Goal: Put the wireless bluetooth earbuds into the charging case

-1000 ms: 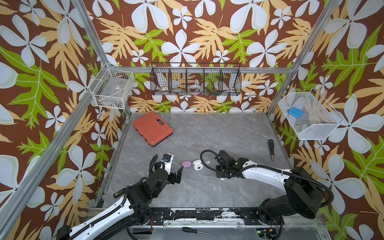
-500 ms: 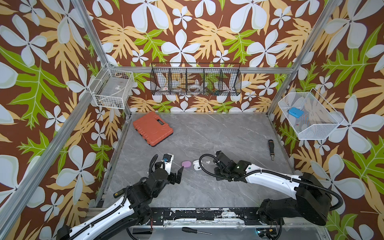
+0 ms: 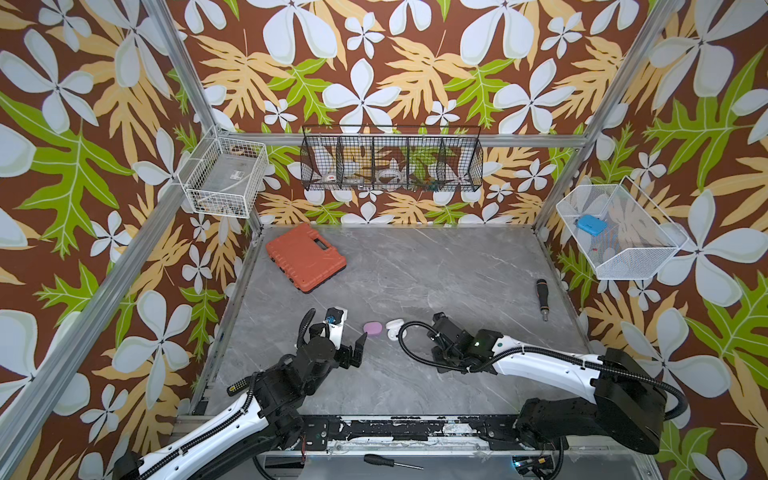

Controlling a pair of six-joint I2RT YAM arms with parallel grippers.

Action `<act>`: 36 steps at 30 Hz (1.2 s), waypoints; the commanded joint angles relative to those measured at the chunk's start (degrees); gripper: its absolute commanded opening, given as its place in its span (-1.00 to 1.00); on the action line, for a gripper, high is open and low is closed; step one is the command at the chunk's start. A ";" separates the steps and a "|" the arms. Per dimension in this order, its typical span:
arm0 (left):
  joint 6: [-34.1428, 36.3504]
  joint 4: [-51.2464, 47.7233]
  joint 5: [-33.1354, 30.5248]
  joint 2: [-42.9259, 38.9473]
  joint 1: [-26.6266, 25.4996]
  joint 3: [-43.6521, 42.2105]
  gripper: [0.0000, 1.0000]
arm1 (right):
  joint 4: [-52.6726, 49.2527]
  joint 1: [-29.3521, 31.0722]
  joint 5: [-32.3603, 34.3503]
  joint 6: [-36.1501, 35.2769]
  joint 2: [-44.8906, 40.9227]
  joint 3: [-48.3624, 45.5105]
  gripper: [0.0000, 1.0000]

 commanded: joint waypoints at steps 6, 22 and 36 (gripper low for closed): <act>0.43 1.62 0.00 -0.22 0.04 0.08 1.00 | -1.21 0.72 3.54 -1.70 2.89 1.96 -0.34; 0.59 1.80 0.42 -0.46 0.11 -0.03 1.00 | -1.25 1.07 4.48 -1.80 6.52 2.88 -0.47; 0.57 1.81 0.50 -0.62 0.11 -0.09 1.00 | -1.78 1.49 5.67 -2.06 8.31 3.48 -0.54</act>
